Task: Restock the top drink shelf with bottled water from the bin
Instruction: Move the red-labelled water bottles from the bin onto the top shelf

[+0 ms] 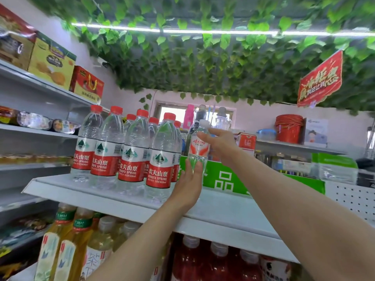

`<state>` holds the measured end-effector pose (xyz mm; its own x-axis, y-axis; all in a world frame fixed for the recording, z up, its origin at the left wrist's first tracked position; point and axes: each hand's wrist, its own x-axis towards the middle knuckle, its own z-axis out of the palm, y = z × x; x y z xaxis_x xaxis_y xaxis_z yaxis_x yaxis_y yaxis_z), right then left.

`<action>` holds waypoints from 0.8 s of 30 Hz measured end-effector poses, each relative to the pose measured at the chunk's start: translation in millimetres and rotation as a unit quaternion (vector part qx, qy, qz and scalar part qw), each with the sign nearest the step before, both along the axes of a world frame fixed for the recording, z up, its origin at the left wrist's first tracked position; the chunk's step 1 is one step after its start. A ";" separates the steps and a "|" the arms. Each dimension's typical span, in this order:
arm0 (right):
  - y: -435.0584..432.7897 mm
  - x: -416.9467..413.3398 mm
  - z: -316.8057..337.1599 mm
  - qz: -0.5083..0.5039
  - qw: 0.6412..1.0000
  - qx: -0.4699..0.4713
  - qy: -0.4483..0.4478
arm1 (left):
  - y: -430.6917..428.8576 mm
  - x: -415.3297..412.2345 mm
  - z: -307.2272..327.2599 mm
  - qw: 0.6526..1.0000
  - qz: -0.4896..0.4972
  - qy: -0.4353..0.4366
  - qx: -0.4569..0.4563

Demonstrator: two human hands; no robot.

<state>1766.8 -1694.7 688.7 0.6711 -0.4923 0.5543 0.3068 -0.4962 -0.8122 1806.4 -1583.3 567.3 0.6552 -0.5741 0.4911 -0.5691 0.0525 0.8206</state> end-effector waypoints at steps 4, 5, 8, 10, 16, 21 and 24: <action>-0.6 7.5 1.0 -0.005 1.000 -0.017 0.006 | -3.8 2.7 -1.4 1.000 0.014 -0.002 0.025; -0.8 9.4 1.2 -0.006 1.000 -0.016 0.007 | -4.3 3.6 -0.8 1.000 0.017 0.001 0.027; -2.0 13.4 0.8 -0.004 1.000 -0.009 0.016 | -2.5 4.7 -0.7 1.000 0.013 0.008 0.020; -2.8 14.6 0.2 -0.006 1.000 -0.013 0.016 | -2.0 5.2 -2.4 1.000 0.010 0.006 0.011; -4.5 13.8 -1.4 0.005 1.000 -0.007 0.018 | -2.0 4.8 -3.4 1.000 0.015 -0.008 0.006; -4.2 14.0 -1.9 -0.002 0.999 -0.020 0.025 | -2.3 5.5 -4.1 1.000 0.011 -0.002 0.006; -2.8 15.8 -2.1 -0.026 0.999 -0.032 0.028 | -2.5 6.2 -4.1 1.000 0.014 -0.006 0.008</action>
<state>1782.6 -1697.4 686.6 0.6760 -0.4922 0.5483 0.2345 -0.5617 -0.7934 1812.6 -1585.7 563.2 0.6660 -0.5631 0.4892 -0.5793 0.0227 0.8148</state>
